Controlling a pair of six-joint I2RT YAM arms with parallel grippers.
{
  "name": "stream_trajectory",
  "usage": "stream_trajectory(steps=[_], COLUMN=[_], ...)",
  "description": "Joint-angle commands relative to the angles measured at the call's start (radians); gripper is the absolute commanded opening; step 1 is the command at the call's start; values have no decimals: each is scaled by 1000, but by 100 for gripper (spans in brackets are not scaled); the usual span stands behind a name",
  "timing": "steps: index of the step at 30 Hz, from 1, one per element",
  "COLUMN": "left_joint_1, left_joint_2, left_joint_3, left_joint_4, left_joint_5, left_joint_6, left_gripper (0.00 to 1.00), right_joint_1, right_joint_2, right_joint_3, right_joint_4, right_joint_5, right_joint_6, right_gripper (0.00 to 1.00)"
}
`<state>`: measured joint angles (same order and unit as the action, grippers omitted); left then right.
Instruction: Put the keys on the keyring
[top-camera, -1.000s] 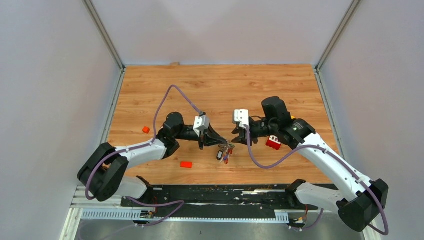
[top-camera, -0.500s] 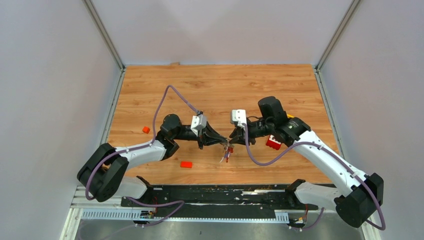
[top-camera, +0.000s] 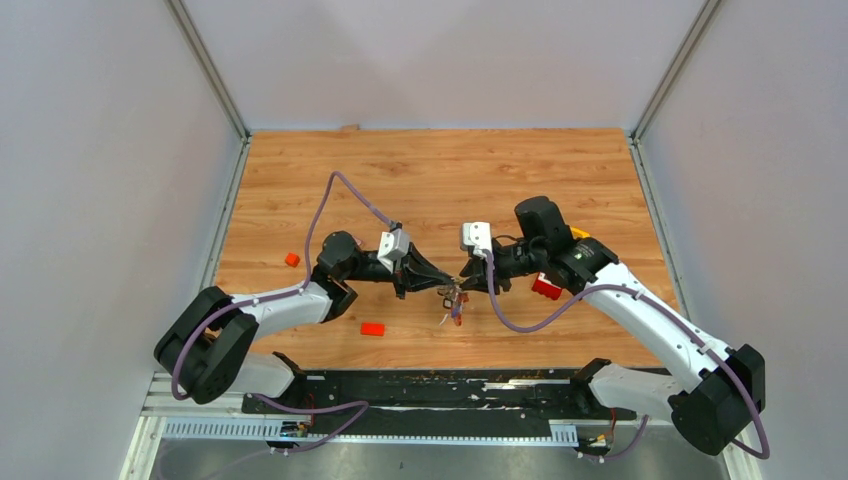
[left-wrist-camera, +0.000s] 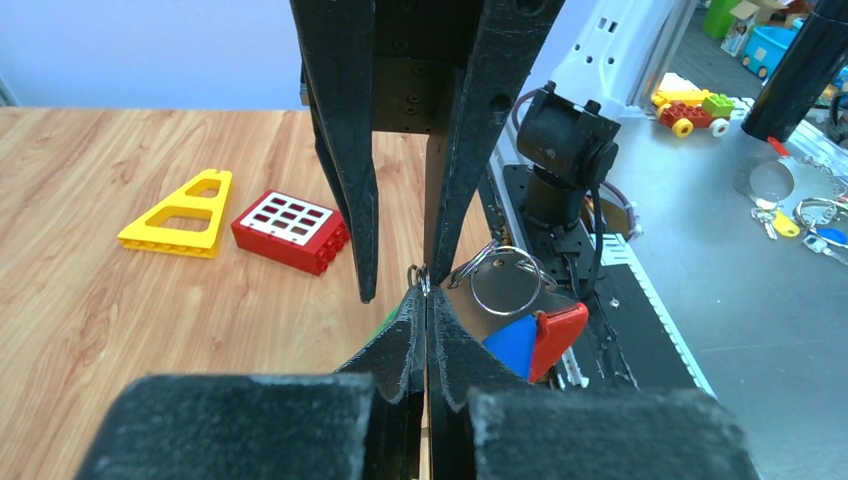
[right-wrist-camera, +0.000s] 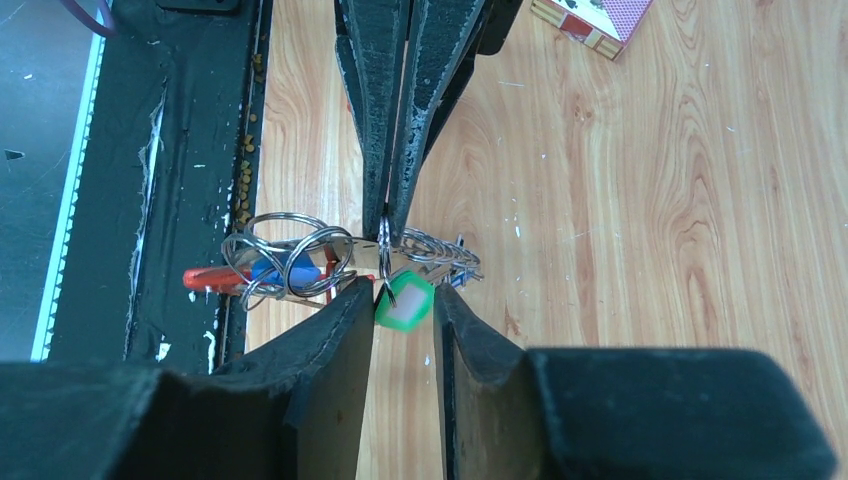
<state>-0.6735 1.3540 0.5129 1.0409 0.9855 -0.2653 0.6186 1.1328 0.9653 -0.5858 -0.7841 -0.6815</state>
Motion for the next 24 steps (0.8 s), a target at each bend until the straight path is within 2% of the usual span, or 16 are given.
stream_trajectory(steps=[1,11,24], left_joint_1=[3,3,3], left_joint_2=[-24,-29,-31], left_joint_3=[1,-7,-2], left_joint_4=[90,50,21], left_joint_5=[1,22,35], left_joint_6=[-5,54,79], left_gripper=[0,0,0], right_joint_1=[-2,-1,10], right_joint_2=[-7,-32,9], right_joint_3=[23,94,83], right_joint_4=[18,-86,-44], right_joint_5=[-6,-18,-68], right_joint_6=[1,-63,-29], right_gripper=[30,29,30])
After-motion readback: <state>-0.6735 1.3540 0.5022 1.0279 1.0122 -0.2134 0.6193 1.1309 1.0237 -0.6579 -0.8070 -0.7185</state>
